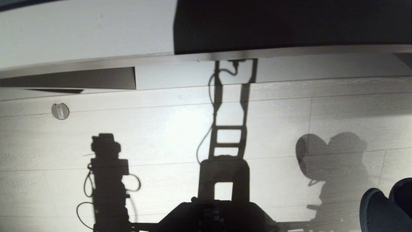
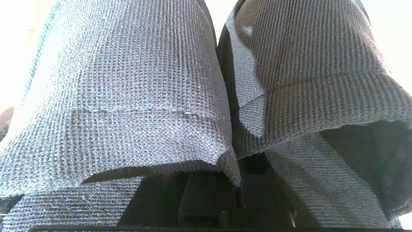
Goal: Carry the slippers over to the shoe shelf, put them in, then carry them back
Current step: Place the slippers on the floor
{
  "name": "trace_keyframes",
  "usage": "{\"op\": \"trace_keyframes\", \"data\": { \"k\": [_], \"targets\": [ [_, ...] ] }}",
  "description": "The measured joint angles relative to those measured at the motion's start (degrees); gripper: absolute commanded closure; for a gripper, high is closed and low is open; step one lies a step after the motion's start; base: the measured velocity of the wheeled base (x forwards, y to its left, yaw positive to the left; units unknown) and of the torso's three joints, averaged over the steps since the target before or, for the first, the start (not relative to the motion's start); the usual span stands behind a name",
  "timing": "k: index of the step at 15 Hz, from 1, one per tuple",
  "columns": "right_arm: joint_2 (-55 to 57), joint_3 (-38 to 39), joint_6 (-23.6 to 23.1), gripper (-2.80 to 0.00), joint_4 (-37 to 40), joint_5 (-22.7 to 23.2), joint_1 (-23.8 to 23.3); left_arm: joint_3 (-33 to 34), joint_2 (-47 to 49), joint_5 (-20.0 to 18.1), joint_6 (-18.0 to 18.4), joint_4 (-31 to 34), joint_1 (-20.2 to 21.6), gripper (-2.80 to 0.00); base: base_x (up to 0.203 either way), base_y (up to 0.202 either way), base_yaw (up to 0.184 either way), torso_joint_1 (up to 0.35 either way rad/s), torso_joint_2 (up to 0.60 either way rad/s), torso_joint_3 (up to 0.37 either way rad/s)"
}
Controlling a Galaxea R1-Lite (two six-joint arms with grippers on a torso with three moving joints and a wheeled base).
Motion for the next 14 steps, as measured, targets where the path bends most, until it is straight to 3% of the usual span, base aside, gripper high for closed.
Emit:
{"op": "trace_keyframes", "data": {
  "k": [14],
  "targets": [
    [-0.57, 0.02, 1.87, 0.00, 0.20, 0.02, 0.00, 0.00, 0.00, 0.00, 0.00, 0.01, 0.00, 0.00, 0.000, 0.000, 0.000, 0.000, 0.00, 0.000]
  ]
}}
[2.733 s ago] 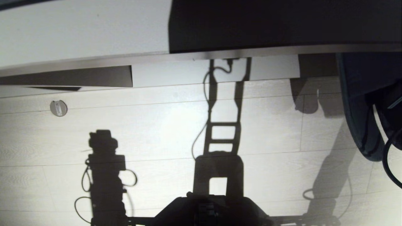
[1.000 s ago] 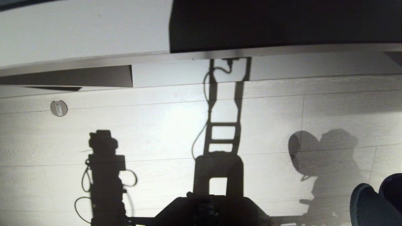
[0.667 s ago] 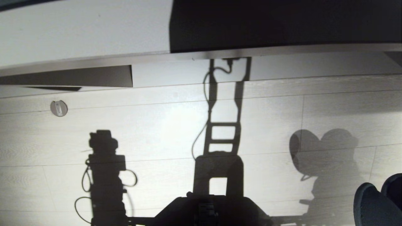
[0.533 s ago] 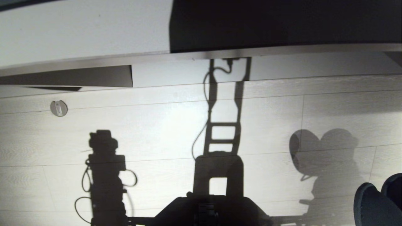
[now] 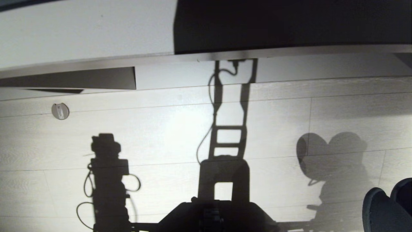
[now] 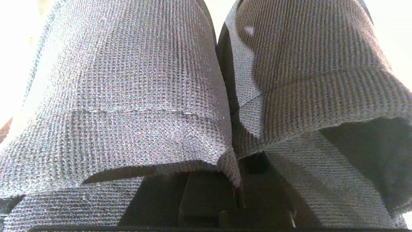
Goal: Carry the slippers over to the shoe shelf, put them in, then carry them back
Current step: Place the slippers on the floor
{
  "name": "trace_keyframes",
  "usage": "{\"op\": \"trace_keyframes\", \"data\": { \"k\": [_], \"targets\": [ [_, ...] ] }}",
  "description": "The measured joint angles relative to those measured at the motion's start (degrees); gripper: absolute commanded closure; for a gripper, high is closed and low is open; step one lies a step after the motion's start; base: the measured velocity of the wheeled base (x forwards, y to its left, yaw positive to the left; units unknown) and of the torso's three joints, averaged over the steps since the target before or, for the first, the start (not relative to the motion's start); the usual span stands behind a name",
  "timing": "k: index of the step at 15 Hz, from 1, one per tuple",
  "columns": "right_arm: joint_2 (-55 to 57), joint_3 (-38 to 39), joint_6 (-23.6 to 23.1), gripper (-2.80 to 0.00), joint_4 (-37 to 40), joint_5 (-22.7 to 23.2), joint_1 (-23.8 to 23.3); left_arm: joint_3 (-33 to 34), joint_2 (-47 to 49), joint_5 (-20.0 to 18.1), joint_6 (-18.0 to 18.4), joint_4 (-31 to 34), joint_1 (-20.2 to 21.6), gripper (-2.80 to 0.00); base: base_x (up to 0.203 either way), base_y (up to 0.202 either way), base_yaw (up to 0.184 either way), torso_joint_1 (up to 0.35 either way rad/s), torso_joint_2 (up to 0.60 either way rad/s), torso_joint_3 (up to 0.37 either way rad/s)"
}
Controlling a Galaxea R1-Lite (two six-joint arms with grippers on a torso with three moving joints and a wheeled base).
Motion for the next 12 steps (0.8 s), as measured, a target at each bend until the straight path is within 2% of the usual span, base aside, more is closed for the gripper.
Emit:
{"op": "trace_keyframes", "data": {
  "k": [5, 12],
  "targets": [
    [0.02, 0.00, -0.01, 0.00, 0.00, 0.00, 0.00, 0.00, 0.00, 0.00, -0.09, -0.02, 0.00, 0.00, 0.000, 0.000, 0.000, 0.001, 0.00, 0.030],
    [0.05, 0.00, -0.01, 0.00, 0.00, 0.00, 0.00, 0.00, 0.00, 0.00, 0.04, 0.00, 0.00, 0.00, 0.000, 0.000, 0.000, 0.001, 0.00, 0.192]
  ]
}}
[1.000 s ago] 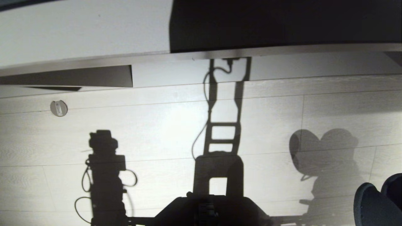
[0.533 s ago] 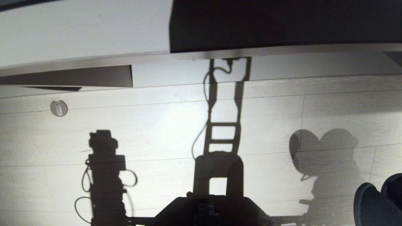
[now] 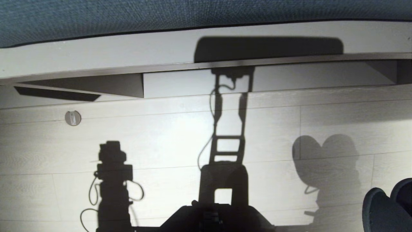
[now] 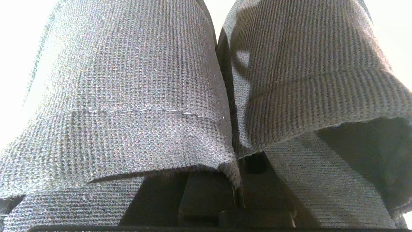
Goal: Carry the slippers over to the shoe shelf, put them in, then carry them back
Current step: Place the slippers on the floor
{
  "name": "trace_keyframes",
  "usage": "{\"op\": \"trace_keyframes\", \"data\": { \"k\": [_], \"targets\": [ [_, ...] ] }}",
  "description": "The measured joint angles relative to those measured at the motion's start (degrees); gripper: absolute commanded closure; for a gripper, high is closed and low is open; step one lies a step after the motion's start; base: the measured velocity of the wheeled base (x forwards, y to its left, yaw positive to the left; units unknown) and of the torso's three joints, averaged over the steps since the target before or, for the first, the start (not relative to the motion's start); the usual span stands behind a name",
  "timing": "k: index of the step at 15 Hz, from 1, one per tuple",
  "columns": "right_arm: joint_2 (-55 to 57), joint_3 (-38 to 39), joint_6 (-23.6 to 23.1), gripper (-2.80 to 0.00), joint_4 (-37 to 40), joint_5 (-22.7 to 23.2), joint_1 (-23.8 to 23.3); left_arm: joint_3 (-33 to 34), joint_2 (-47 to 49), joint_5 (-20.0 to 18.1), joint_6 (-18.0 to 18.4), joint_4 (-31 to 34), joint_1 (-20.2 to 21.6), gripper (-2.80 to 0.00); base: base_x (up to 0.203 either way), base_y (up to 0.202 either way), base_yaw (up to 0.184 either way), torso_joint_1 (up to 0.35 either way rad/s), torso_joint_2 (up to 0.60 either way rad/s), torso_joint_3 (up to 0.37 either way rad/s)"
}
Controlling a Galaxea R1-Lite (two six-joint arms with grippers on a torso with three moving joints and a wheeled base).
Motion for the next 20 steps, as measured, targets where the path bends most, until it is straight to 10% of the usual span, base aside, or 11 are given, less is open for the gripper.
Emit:
{"op": "trace_keyframes", "data": {
  "k": [20],
  "targets": [
    [0.09, 0.00, -0.02, 0.00, 0.00, -0.02, 0.00, 0.00, 0.00, -0.02, -0.12, 0.00, 0.00, 0.00, 0.000, 0.000, 0.000, 0.003, 0.00, 0.202]
  ]
}}
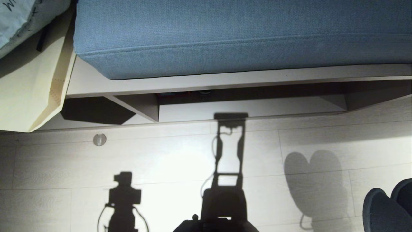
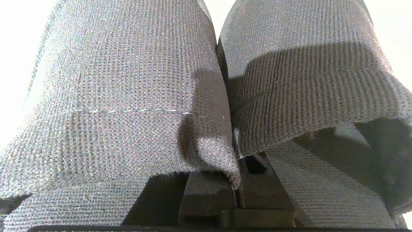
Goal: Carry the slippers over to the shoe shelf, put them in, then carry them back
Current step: Place the slippers on the floor
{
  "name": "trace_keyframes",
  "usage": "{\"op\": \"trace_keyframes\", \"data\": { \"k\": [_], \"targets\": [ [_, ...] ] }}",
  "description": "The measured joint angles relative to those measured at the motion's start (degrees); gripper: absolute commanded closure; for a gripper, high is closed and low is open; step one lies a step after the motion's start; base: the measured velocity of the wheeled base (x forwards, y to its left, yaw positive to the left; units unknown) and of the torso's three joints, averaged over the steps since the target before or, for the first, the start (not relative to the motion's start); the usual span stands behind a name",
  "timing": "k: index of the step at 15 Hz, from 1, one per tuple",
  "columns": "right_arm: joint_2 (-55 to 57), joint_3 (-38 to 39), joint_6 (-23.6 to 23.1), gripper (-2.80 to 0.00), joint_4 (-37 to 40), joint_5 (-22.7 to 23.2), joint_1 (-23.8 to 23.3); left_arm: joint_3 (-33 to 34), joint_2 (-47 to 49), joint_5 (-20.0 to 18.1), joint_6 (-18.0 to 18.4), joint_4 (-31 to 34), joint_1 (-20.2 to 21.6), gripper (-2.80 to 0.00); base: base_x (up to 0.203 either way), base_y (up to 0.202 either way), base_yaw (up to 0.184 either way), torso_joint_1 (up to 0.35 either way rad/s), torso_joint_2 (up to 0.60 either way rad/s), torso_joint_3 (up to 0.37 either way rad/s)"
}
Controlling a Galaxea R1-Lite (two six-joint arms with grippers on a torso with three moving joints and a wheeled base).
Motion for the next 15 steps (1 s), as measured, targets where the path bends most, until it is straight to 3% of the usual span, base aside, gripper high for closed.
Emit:
{"op": "trace_keyframes", "data": {
  "k": [15],
  "targets": [
    [0.04, 0.00, 0.02, 0.00, 0.00, 0.00, 0.00, 0.00, 0.00, 0.02, -0.09, 0.00, 0.00, 0.00, 0.000, 0.000, 0.000, 0.001, 0.00, 0.202]
  ]
}}
